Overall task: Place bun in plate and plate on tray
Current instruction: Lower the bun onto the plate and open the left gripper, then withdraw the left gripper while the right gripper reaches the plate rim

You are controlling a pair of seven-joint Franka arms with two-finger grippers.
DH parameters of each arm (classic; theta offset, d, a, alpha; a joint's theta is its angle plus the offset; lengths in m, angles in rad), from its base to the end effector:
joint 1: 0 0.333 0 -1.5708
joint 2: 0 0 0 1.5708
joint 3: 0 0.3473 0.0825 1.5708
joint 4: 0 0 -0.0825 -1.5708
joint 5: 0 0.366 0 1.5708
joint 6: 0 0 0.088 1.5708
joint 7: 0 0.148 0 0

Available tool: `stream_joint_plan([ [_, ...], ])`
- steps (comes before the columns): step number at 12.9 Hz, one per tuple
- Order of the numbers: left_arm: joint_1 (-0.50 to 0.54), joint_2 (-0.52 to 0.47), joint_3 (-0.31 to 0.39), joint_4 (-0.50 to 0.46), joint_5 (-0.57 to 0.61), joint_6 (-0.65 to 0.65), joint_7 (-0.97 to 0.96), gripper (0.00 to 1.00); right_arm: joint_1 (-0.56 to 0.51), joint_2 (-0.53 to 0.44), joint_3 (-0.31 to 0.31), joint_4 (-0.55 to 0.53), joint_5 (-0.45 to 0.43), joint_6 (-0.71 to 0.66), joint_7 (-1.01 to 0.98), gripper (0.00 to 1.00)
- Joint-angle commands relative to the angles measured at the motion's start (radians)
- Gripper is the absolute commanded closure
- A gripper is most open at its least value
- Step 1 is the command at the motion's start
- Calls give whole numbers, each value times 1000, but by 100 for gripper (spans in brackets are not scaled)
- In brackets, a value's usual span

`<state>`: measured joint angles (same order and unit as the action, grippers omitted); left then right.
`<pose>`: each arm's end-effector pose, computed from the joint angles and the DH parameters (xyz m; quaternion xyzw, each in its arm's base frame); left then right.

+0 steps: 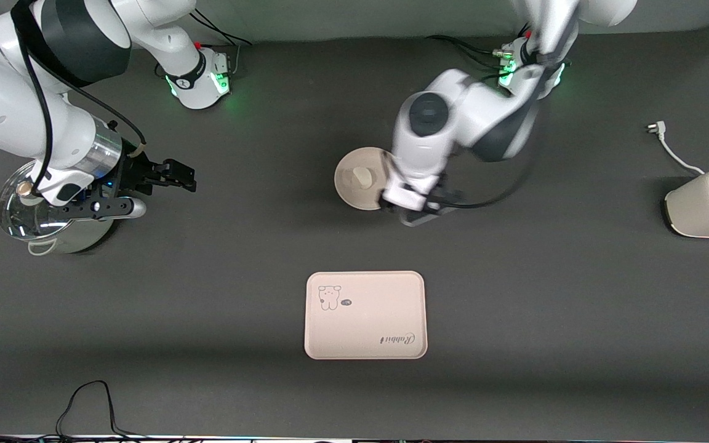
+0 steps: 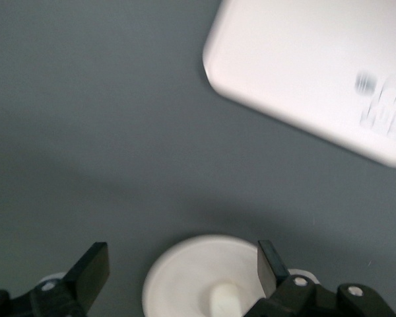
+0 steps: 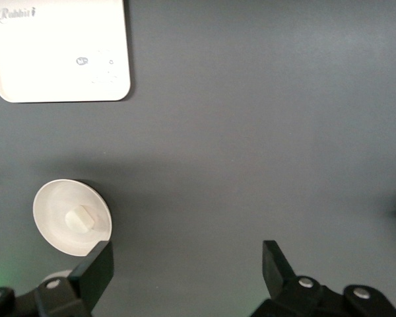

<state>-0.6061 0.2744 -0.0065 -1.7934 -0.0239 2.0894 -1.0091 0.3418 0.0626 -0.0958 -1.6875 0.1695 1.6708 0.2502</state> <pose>0.5110 -0.3613 0.3969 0.9791 0.2028 -0.0008 0.0156 0.5325 0.1592 0.5378 -0.9959 0.0139 0.0580 0.0687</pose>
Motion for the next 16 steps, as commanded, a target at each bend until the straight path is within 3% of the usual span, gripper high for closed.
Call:
stream_joint_plan([
  [1,164,-102,-13,-30,44,-76,139,0,42,3,-7,3,24,15,56,0],
  [6,463,-191,-1,-8,47,-248,510,0,216,25,-7,-70,24,212,250,0],
  [9,540,-227,0,-9,102,-301,611,0,313,25,-7,-196,24,348,316,1],
  [10,551,-236,5,-8,107,-311,659,0,328,40,-7,-216,22,363,316,1],
  [13,438,-238,182,29,108,-334,788,0,388,57,-9,-373,22,554,316,0],
  [16,469,-230,156,101,107,-420,799,0,437,113,-7,-469,22,743,317,0],
])
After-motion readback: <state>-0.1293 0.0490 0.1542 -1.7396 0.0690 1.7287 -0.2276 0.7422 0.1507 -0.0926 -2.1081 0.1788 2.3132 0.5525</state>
